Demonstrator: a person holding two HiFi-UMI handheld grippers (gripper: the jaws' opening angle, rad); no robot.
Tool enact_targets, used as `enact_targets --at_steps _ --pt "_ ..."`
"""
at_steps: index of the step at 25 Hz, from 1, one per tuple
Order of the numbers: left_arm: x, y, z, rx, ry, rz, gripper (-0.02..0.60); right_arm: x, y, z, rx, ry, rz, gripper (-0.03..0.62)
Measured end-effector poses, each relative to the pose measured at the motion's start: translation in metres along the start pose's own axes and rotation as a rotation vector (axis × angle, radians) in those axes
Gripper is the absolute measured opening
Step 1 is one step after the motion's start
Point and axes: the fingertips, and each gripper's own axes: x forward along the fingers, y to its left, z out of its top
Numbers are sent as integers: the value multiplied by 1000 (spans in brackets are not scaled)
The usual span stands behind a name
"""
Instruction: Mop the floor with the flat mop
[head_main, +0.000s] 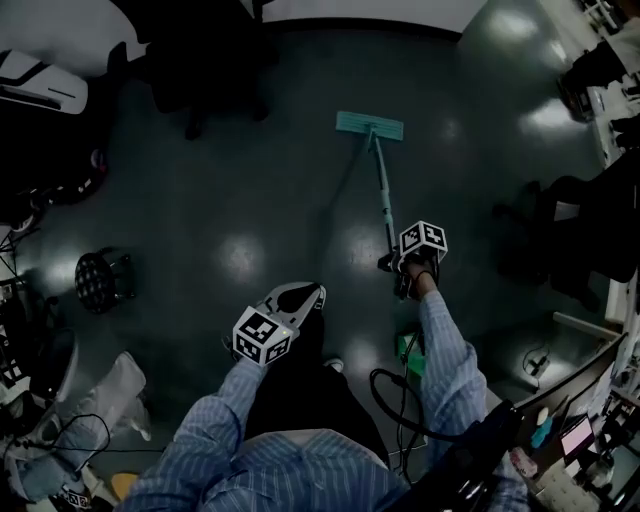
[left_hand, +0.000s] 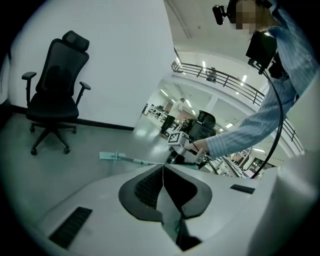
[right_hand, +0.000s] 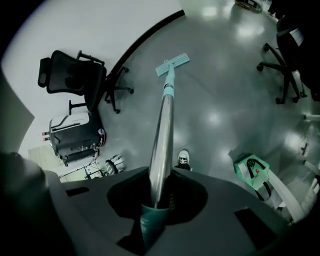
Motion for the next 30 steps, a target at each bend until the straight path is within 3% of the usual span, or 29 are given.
enact_targets --at_steps 8,15,21,30 --pt "-9 54 -16 -64 40 83 8 -11 41 131 31 -75 12 55" --pt "-16 90 -5 -53 14 141 8 -23 64 202 43 -117 -17 54" --pt "-24 90 -6 -63 -15 165 8 -23 71 190 61 -115 9 54" --pt "-44 35 -24 -21 -12 131 8 -16 40 89 83 -92 54 54"
